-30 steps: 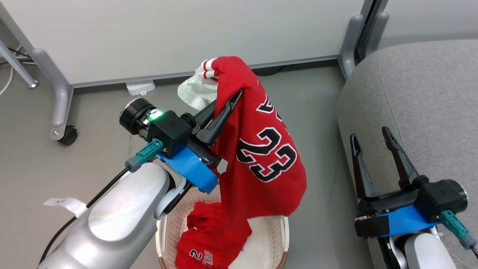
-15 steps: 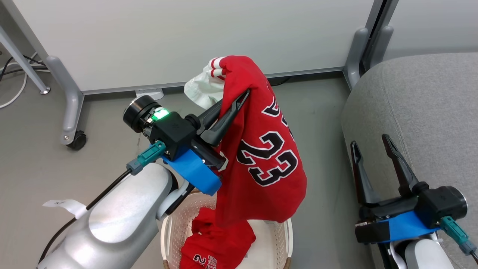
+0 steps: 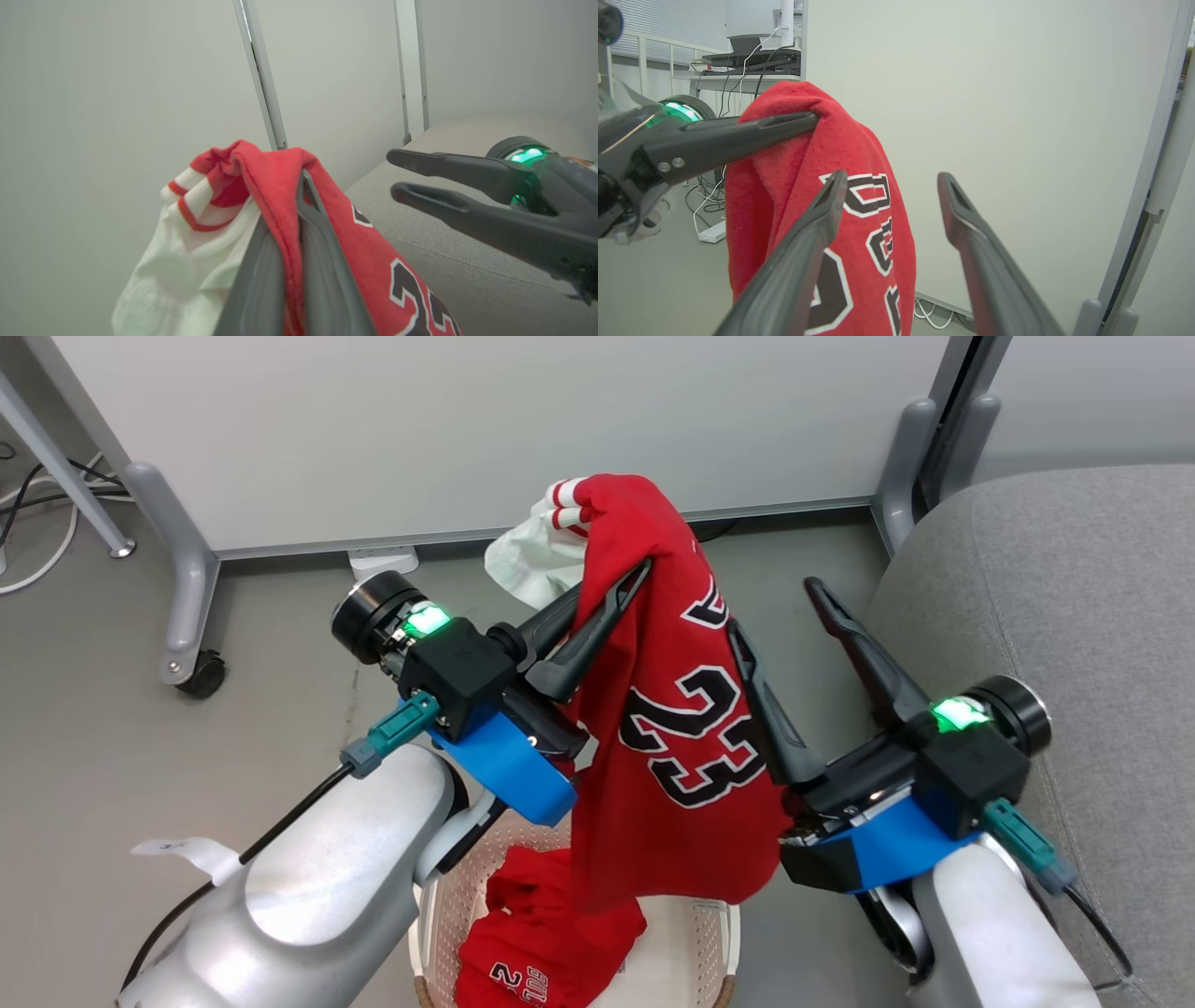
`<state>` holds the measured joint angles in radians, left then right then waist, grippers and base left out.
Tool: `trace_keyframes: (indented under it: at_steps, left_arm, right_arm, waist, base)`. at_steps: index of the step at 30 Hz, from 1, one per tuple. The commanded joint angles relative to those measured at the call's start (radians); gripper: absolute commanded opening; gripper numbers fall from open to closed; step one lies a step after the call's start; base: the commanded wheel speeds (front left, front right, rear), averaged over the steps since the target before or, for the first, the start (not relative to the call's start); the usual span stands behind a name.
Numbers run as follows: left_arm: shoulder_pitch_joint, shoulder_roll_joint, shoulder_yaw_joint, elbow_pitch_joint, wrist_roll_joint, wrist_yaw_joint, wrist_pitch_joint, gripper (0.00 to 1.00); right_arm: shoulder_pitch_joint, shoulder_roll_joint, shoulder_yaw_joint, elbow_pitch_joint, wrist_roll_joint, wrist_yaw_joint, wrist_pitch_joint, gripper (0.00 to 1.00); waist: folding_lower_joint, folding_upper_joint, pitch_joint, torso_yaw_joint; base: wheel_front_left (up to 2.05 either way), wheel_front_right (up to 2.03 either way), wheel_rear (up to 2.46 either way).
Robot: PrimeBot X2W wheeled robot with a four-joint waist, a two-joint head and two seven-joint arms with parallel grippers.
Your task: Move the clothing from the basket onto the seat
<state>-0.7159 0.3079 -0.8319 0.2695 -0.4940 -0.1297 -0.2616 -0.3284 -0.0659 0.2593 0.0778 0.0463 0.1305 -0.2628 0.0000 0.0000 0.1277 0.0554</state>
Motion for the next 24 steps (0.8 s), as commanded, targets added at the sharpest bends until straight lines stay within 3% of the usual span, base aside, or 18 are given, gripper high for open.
trace_keyframes:
  at_steps: [1,24]
  left_arm:
    - [-0.01,-0.007,0.0,-0.006,0.006,0.0,-0.005,0.0]
    - [-0.038,-0.031,-0.039,-0.074,0.045,0.0,-0.005,0.0]
  right_arm:
    - [-0.034,-0.012,0.028,0.026,0.011,0.0,-0.003,1.0]
    - [-0.232,-0.035,0.197,0.333,0.105,0.0,-0.003,1.0]
  waist:
    - [0.0,0.0,0.0,0.007]
    - [0.0,0.0,0.005,0.051]
  base:
    - [0.0,0.0,0.0]
    - [0.0,0.0,0.0]
